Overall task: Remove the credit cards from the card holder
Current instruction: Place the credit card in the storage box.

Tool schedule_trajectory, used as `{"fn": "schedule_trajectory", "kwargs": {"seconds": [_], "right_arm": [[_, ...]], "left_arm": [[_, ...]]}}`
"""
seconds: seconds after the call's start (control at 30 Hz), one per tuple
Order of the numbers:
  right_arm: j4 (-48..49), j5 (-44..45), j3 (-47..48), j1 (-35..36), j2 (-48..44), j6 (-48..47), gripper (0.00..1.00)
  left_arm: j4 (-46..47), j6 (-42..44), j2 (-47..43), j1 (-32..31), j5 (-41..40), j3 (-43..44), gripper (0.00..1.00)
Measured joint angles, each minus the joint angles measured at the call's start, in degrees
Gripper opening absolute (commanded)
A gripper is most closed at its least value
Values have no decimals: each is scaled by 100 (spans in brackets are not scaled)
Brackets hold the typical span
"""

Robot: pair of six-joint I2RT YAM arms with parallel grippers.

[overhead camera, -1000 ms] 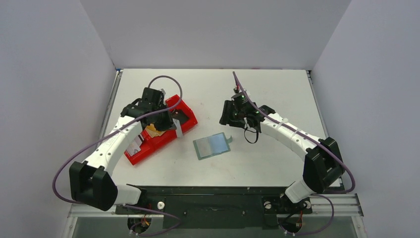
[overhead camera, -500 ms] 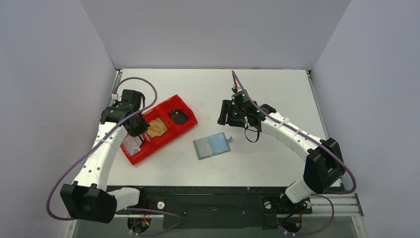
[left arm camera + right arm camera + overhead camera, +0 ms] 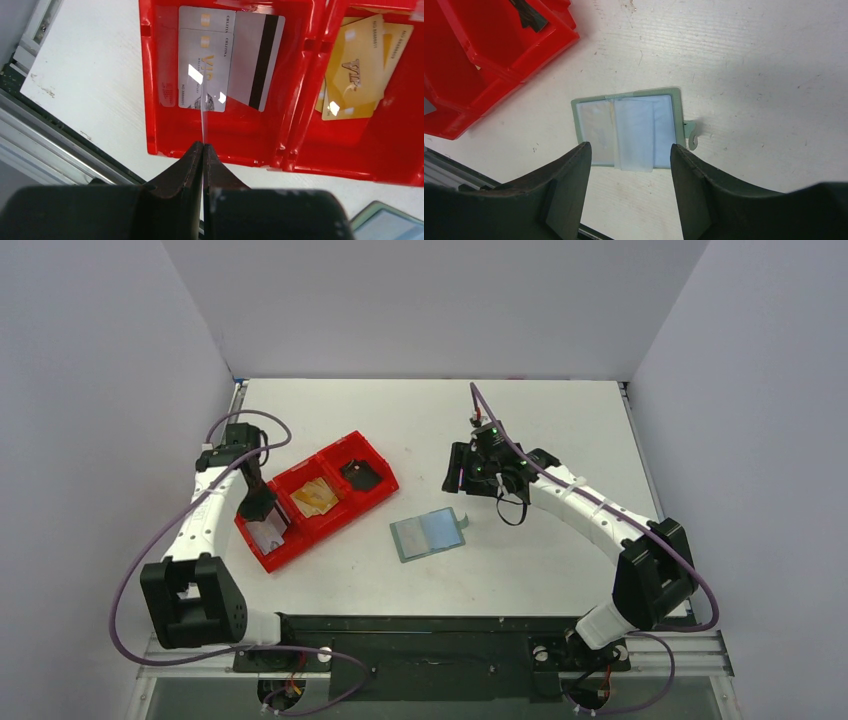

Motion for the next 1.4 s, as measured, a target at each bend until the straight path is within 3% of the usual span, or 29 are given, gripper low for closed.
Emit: {"fn": "schedule_trajectory", "kwargs": {"seconds": [0.23, 0.43, 0.63, 1.17, 1.4], "right_arm": [[-42, 2, -28, -13, 0, -7, 55], [-61, 9, -37, -22, 0, -9, 55], [-81, 17, -96, -44, -4, -9, 55], [-127, 243, -195, -44, -22, -24, 56], [-170, 302, -352, 7, -28, -26, 55]], "left_arm": [[420, 227, 603, 315, 114, -90, 3], [632, 382, 741, 481, 160, -125, 26], [710, 426, 741, 481, 221, -125, 38], [732, 389, -46, 435, 286, 17, 50], [723, 367, -197, -140, 254, 560, 51]]}}
